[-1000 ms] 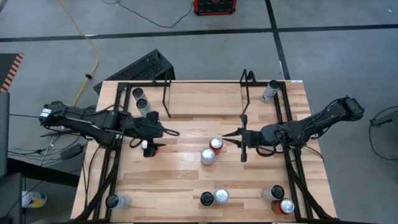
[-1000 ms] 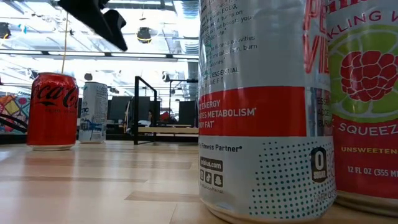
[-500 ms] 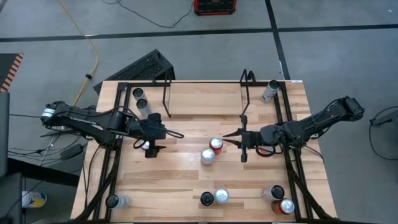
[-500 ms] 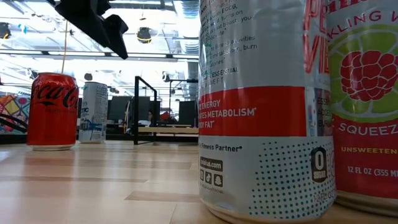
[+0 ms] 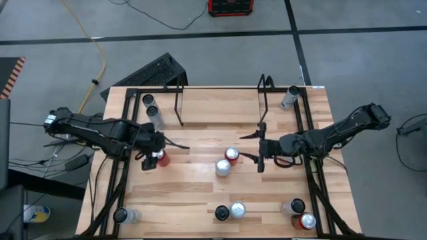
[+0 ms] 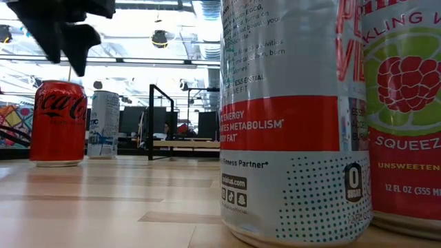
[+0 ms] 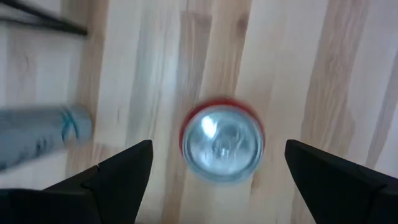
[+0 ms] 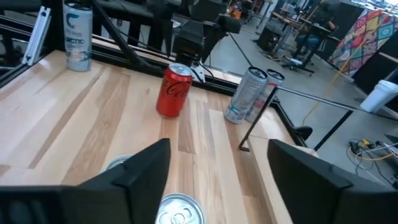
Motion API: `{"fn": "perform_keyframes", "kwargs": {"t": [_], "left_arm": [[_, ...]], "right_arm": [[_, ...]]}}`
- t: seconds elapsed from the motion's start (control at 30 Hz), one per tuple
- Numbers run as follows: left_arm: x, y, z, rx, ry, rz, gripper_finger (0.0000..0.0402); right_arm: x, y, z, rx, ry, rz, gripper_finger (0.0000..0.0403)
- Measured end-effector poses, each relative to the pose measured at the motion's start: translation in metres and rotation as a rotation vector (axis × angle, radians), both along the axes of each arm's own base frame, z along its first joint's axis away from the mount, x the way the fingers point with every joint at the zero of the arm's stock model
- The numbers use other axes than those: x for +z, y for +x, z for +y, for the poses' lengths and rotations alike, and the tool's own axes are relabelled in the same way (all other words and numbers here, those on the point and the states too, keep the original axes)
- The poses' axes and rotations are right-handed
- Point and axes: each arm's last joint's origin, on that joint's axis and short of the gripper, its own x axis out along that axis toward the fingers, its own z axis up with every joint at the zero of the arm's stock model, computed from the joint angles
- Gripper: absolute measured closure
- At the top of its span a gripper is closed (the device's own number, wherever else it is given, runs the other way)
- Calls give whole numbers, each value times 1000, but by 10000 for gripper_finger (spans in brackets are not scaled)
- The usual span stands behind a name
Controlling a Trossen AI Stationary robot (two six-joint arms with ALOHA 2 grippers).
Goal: Place canned beverage on shelf
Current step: Put the top left red black soda can on the shelf
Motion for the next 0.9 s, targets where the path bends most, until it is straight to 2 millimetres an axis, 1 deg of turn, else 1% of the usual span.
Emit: {"fn": "perform_keyframes", "kwargs": {"t": [0.13, 0.37, 0.47, 0.63, 0.77, 0.9], "left_arm": [[-7, -2, -5, -23, 25, 10, 49], [-26, -1, -8, -41, 48, 12, 49], [-37, -2, -8, -40, 55, 24, 49], [-50, 1, -8, -38, 52, -3, 49], [-55, 1, -8, -38, 49, -5, 49], [-56, 1, -6, -28, 38, 2, 49]], "right_arm": [[0, 0, 0, -1, 0, 0, 82], [-2, 0, 0, -14, 59, 5, 81], [-3, -1, 0, -15, 58, 18, 81], [-3, -1, 0, -15, 59, 17, 81], [-3, -1, 0, -15, 59, 17, 81], [-3, -1, 0, -15, 59, 17, 81]]}}
